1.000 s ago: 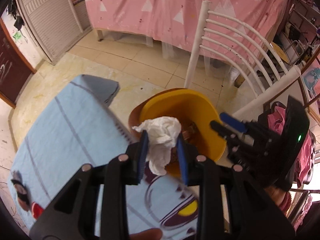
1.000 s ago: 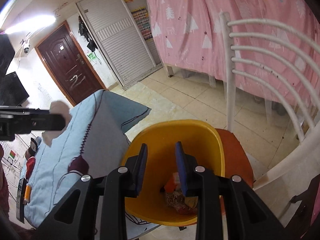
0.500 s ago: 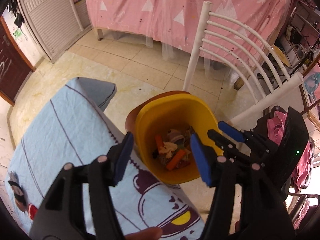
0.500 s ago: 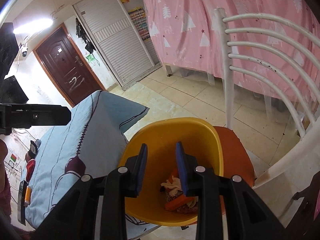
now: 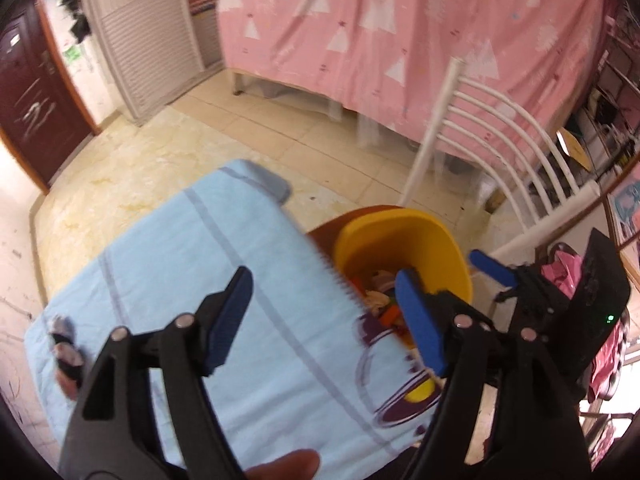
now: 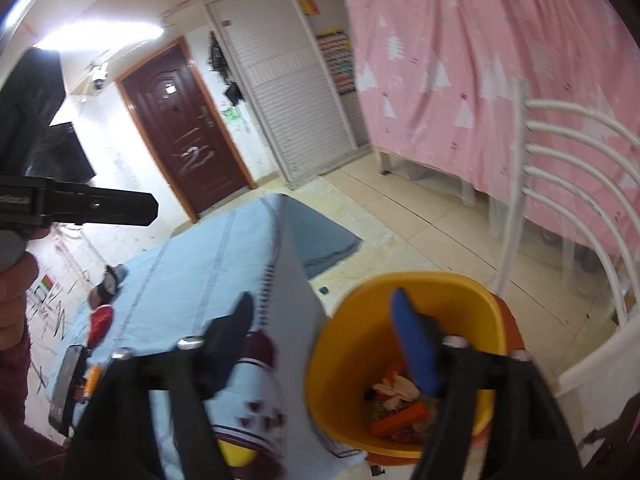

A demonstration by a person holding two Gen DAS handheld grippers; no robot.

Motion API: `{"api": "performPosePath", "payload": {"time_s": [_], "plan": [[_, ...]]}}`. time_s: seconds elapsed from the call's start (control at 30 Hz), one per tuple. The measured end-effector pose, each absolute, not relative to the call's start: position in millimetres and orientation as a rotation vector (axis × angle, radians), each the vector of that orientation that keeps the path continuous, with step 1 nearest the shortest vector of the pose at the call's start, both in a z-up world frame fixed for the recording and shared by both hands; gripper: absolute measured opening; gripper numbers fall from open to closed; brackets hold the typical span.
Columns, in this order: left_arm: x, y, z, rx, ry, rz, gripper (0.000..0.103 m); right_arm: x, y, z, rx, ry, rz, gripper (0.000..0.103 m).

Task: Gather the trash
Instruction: 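Return both tools to the remaining socks on the bed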

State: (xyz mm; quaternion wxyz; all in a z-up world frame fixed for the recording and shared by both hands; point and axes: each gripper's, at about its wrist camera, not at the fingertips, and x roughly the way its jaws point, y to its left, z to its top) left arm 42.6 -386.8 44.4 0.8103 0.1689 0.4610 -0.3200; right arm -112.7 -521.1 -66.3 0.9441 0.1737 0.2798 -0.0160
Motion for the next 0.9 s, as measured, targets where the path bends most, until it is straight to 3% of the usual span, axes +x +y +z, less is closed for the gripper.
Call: {"api": "performPosePath", "payload": {"time_s": [0.53,0.9], "plan": [[84.7,-222.0,75.3,0.172,0.936,-0.476,0.075,-60.8,-389.9,-36.2,0.194,0.626,0.255,0.077],[114.7,-128.0,60.4,0.082,0.956,-0.352,0.075,-27.1,-311.0,-35.5,0.098,0.698,0.369,0.077]]}}
